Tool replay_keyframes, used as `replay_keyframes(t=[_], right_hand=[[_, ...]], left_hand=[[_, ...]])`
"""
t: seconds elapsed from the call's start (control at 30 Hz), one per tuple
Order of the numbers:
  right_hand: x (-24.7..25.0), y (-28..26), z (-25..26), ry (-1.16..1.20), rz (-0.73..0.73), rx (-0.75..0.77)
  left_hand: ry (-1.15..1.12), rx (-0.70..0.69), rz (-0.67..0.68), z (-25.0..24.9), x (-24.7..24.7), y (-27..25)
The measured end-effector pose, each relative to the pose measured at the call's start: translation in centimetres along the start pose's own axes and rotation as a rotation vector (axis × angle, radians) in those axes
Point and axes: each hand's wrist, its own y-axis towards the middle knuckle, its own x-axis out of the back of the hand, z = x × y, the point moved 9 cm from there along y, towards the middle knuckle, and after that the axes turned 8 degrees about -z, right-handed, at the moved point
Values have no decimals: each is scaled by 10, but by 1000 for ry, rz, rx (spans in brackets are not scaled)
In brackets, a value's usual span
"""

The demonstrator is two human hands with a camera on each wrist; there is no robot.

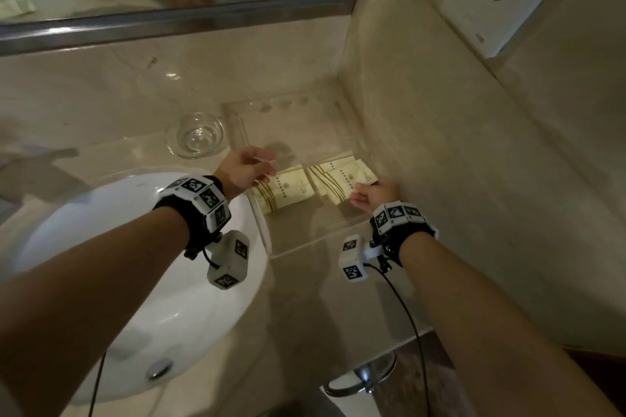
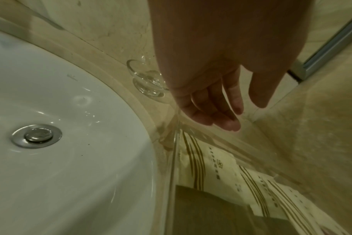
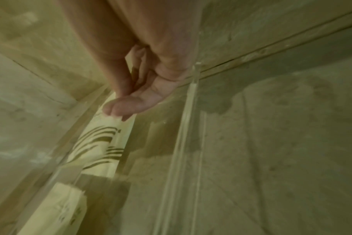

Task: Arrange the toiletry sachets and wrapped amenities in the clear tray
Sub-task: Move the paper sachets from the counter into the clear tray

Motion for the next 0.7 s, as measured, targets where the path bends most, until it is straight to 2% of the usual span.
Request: replay_keyframes(t=[0.4,0.53,0.6,0.67,0.7], right_hand=[[-26,3,13,42,-6,-9],[-22,0,8,116,-117,-74],[-12,-3,14,59,-196,-51],[-7,-12,22,-182,-229,24],[-11,-12,24,-190,-212,25]], left_hand=[[-10,-2,-27,6,21,3],[-14,-18,-30,5,32,-3],[-16,-28,-37,4,40,-8],[-23,-44,-43,0,49,-15],[-30,-53,-49,-2,55,-18]])
